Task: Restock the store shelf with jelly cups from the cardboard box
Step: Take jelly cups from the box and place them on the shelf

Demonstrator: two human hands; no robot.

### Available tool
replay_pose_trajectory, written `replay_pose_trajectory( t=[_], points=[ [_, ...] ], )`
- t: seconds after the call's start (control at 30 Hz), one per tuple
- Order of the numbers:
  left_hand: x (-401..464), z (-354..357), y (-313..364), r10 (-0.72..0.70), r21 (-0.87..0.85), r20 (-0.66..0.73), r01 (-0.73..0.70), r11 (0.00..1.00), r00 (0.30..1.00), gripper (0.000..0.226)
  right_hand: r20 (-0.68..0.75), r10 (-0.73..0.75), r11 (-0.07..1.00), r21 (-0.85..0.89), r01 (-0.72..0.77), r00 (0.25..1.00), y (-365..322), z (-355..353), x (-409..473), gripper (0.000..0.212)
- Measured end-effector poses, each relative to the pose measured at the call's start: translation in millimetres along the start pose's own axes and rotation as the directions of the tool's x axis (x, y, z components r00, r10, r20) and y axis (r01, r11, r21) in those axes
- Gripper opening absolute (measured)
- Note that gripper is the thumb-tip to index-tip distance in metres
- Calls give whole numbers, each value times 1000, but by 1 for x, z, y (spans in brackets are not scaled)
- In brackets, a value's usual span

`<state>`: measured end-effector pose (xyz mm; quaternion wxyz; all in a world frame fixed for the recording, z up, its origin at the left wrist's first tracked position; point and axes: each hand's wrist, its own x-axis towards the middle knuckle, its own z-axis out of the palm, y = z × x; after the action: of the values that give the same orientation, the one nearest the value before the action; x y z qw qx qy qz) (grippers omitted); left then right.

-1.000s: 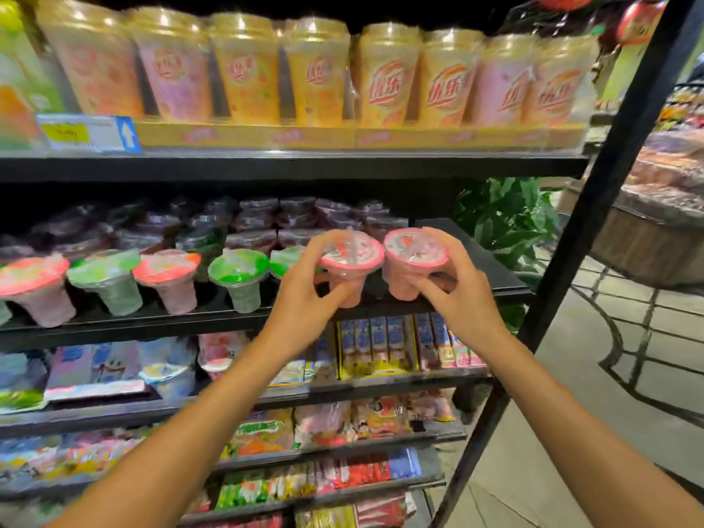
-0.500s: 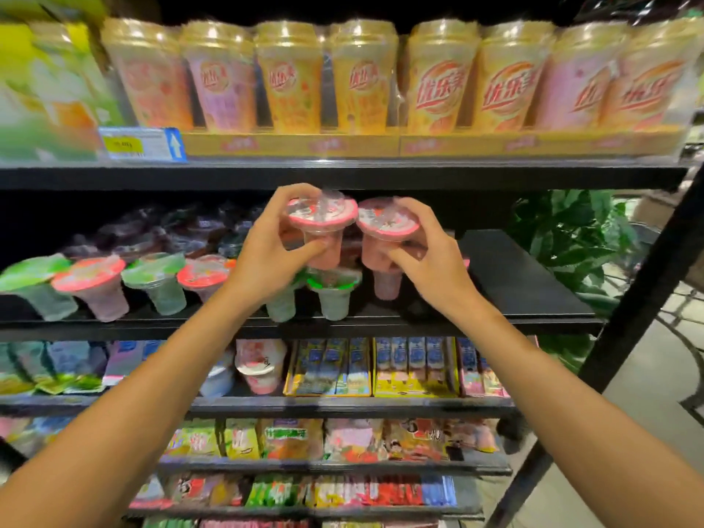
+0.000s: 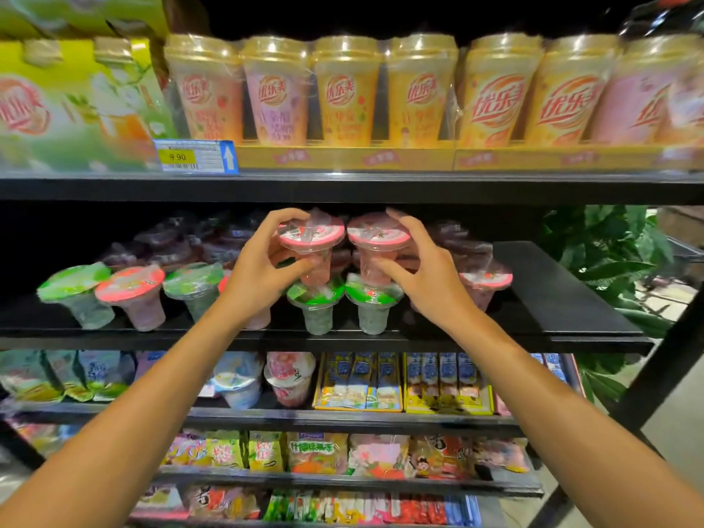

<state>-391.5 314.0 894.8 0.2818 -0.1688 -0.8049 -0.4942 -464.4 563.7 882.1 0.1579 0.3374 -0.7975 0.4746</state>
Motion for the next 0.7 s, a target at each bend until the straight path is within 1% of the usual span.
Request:
replay_pose_trajectory(
  t=[0.13, 0.27, 0.37, 0.43, 0.5, 0.6, 0.7],
  points=[
    [1, -4, -8, -40, -32, -16, 39, 999, 999, 51, 0, 21, 1000, -8, -21, 1000, -1, -1, -2, 71],
    [3, -2, -10, -26, -32, -7, 26, 999, 1000, 53, -12, 32, 999, 29, -32, 999, 2, -2, -3, 70],
    [6, 0, -9, -26, -9, 34, 26, 1000, 999, 55, 2, 25, 1000, 12, -25, 1000, 2, 0, -2, 72],
    [8, 0, -9, -28, 27, 70, 26, 999, 997, 58, 19, 27, 999, 19, -27, 999, 4, 3, -1, 77],
    [8, 0, -8, -42, 22, 88, 41, 999, 995, 61, 26, 37, 998, 46, -38, 999, 6, 5, -1, 84],
    [5, 1, -9, -47, 5, 74, 46, 999, 996, 62, 10, 35, 996, 86, -36, 999, 6, 7, -3, 86],
    [3, -3, -11, -36, 9, 66, 36, 999, 997, 61, 24, 24, 996, 82, -26, 999, 5, 5, -1, 85]
  ],
)
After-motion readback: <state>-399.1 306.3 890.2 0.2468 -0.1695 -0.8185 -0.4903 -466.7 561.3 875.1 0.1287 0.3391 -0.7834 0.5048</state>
